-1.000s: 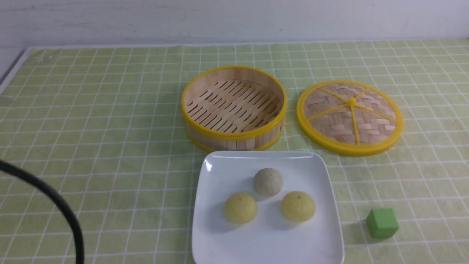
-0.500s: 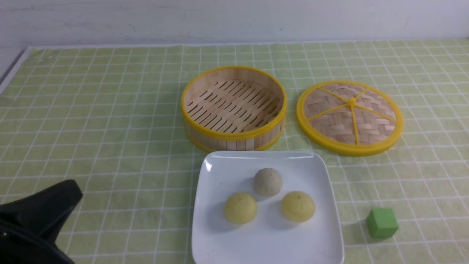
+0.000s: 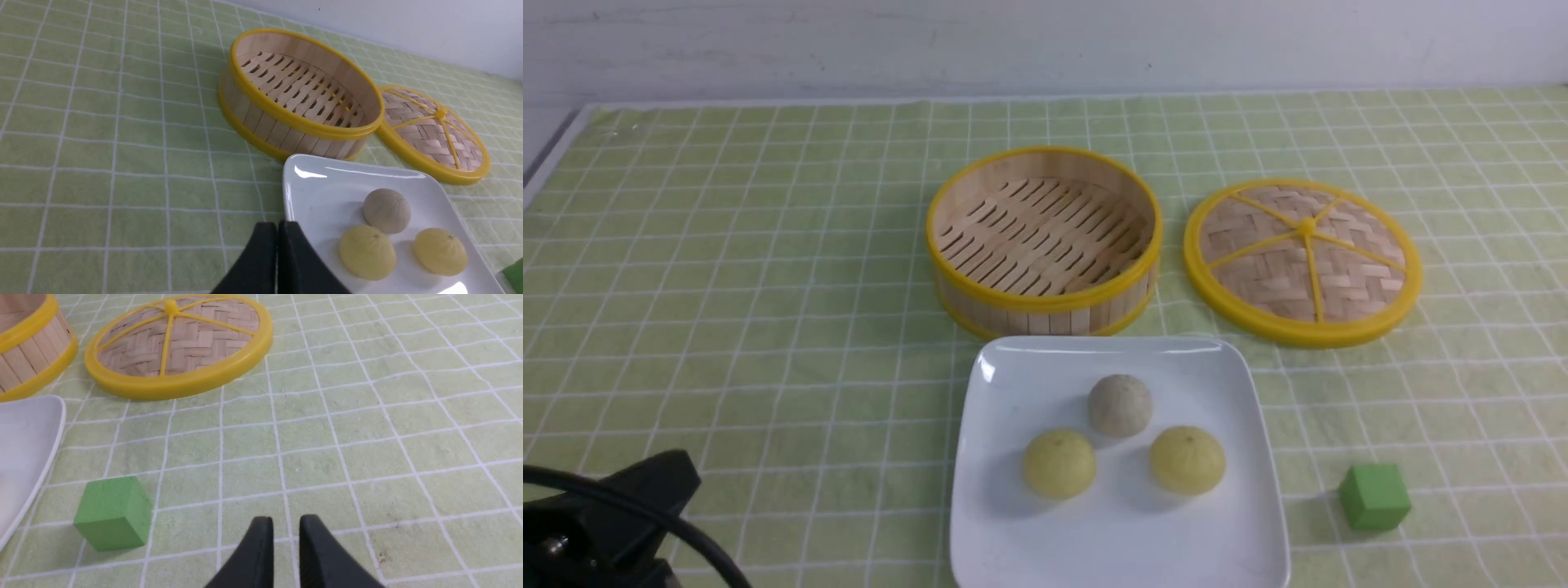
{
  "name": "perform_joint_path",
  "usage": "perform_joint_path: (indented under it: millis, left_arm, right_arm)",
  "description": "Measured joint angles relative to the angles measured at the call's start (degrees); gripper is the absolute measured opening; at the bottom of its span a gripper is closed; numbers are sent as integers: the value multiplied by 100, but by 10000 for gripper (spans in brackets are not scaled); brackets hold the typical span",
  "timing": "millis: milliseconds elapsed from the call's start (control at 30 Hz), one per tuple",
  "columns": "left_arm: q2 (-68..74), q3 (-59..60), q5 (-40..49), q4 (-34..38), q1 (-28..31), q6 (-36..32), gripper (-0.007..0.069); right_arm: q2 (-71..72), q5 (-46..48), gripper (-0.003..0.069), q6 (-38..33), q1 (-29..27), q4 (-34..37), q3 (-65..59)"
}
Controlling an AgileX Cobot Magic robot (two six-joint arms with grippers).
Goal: Put the steamed buns into the plate on the green tablecloth.
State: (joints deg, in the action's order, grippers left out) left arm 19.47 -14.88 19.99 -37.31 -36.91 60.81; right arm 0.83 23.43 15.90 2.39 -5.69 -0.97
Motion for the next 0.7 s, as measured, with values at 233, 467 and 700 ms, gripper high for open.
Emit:
perform_joint_path:
  millis: [233, 467, 700]
  left_arm:
    - [-447, 0, 158, 1706, 862, -2488, 36]
    - [-1091, 555, -11, 3627, 2690, -5700, 40]
    - [-1932, 1541, 14, 3690, 3782, -5643, 51]
  right_arm:
    - [0, 0, 132, 5, 0, 5, 0]
    - [0, -5, 139, 5, 0, 5, 0]
    - [0, -5, 150, 1, 0, 5, 0]
